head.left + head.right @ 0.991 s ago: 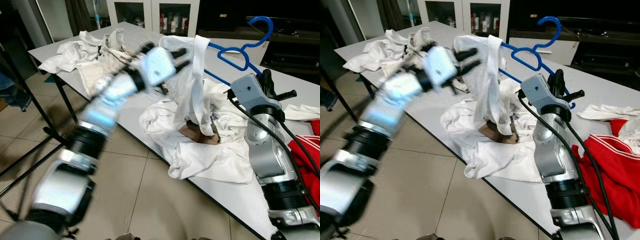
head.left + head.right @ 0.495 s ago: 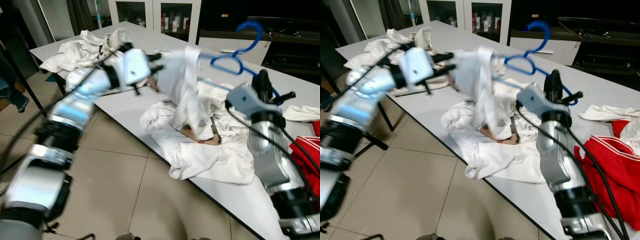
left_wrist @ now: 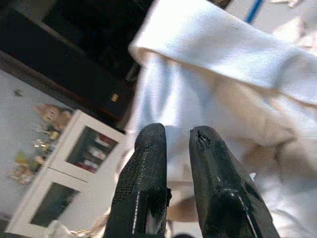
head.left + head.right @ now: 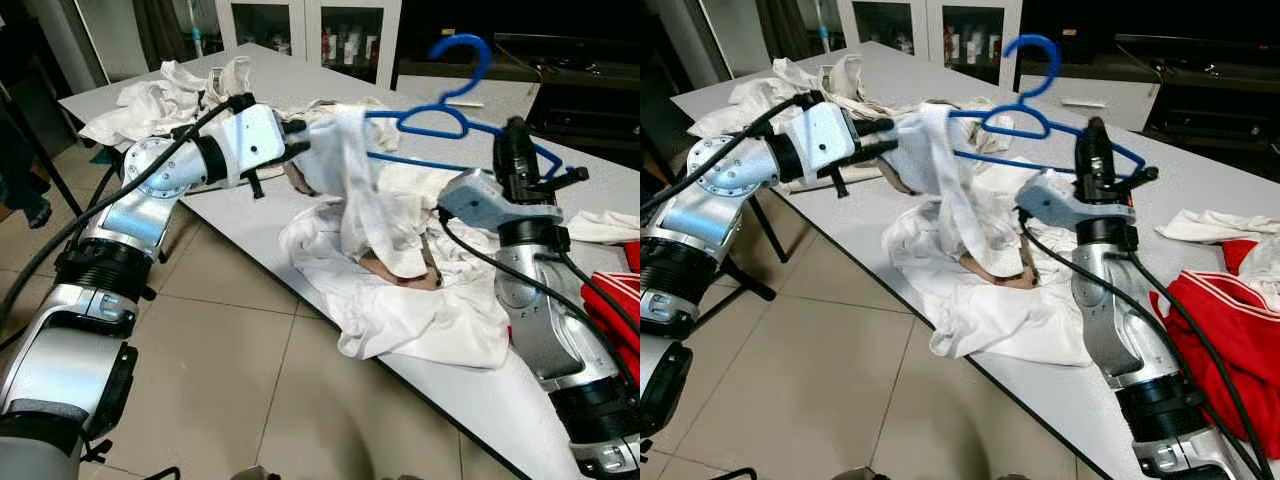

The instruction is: Hang hanger

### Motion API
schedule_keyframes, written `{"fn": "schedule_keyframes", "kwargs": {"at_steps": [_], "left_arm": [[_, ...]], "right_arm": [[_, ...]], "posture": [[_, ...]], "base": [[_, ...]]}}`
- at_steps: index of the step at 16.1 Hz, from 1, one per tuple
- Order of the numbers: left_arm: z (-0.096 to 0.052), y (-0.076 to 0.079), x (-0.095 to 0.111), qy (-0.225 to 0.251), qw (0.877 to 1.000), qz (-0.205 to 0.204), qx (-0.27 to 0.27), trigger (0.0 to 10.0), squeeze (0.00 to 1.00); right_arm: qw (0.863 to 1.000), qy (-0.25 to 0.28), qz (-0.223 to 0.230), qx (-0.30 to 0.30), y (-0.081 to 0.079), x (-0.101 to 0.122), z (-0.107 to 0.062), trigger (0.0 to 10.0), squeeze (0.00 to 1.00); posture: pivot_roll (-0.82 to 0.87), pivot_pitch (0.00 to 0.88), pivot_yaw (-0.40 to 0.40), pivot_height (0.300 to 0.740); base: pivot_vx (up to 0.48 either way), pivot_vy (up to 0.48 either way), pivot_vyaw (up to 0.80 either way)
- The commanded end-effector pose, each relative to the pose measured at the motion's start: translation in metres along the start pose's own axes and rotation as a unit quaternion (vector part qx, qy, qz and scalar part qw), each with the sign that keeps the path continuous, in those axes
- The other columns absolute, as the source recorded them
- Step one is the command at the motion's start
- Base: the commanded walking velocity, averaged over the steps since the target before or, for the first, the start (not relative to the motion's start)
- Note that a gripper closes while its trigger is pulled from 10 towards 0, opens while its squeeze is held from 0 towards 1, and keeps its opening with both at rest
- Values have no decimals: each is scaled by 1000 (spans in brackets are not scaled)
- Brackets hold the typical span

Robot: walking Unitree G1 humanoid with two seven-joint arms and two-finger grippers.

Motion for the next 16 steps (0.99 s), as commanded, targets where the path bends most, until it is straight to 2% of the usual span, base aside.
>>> {"fn": "schedule_keyframes", "kwargs": {"at_steps": [1, 4, 6, 8, 11, 16], "left_arm": [[0, 3, -3, -8, 1000, -10, -21, 10000, 0], [1, 4, -3, -1, 999, -25, -24, 10000, 0], [2, 7, -2, 0, 999, -27, -38, 10000, 0], [5, 19, 0, 5, 997, -28, -72, 10000, 0], [15, 33, 8, 22, 995, -25, -97, 10000, 0], [19, 36, 15, 35, 993, -34, -105, 10000, 0]], "right_arm": [[999, 31, -3, -21, 7, 12, 0, 10000, 0], [992, 112, -33, -38, 12, 37, -5, 10000, 0], [989, 137, -46, -36, 10, 44, -8, 10000, 0], [985, 157, -54, -38, 10, 51, -10, 10000, 0], [983, 165, -61, -43, 10, 57, -6, 10000, 0], [987, 141, -53, -48, 12, 52, 0, 10000, 0]], "posture": [[-30, 0, 31, 723], [-30, 0, 31, 723], [-29, 0, 33, 723], [-27, 0, 36, 723], [-25, 0, 37, 723], [-26, 0, 36, 723]], "base": [[0, 0, 0], [0, 0, 0], [0, 0, 0], [0, 0, 0], [0, 0, 0], [0, 0, 0]]}}
Point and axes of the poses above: a point about 5 cm out from each wrist's last joint towards the gripper, its own z axis pointing out of the wrist towards the gripper, its own x axis along the axis of the wrist's last joint, y = z × x, the point moved 3 cm from there along z, pointing out of the wrist towards the gripper, and after that the axes turned 3 degrees about -z, right-handed, at the moved point
